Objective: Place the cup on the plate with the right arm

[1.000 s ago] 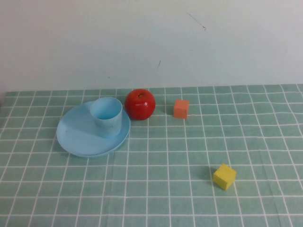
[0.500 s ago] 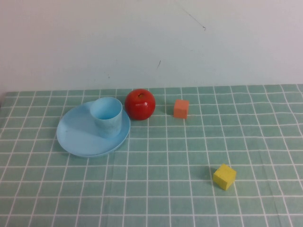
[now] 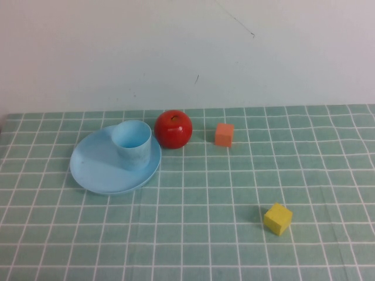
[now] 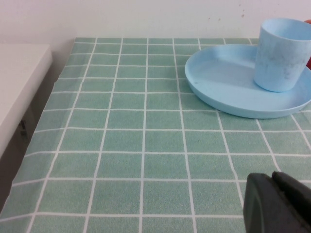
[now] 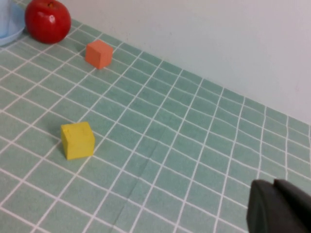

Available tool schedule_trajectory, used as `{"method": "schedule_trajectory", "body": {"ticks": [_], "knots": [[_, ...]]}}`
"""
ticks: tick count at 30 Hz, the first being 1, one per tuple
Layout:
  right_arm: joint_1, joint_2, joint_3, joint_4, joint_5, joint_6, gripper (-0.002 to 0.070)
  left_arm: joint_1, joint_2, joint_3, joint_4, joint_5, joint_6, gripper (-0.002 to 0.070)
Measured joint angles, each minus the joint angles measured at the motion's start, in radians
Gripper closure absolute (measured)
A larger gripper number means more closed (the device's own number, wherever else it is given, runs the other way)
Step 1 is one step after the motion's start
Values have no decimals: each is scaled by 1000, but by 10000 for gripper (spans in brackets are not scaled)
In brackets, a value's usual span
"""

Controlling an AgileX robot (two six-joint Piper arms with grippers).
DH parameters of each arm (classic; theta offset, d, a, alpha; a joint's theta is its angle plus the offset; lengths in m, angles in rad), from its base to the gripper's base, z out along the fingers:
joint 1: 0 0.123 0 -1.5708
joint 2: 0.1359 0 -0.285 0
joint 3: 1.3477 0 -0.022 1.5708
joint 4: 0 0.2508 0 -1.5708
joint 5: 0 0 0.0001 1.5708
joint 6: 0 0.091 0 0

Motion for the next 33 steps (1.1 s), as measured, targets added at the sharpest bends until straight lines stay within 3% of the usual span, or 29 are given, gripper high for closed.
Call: {"method": "schedule_trajectory", "body": {"ticks": [14,33], "knots": [[0,-9,41,146,-20,2,679,0,0,0,0,0,0,678],[0,-9,121,147,-22,16,679,0,0,0,0,0,0,678]]}}
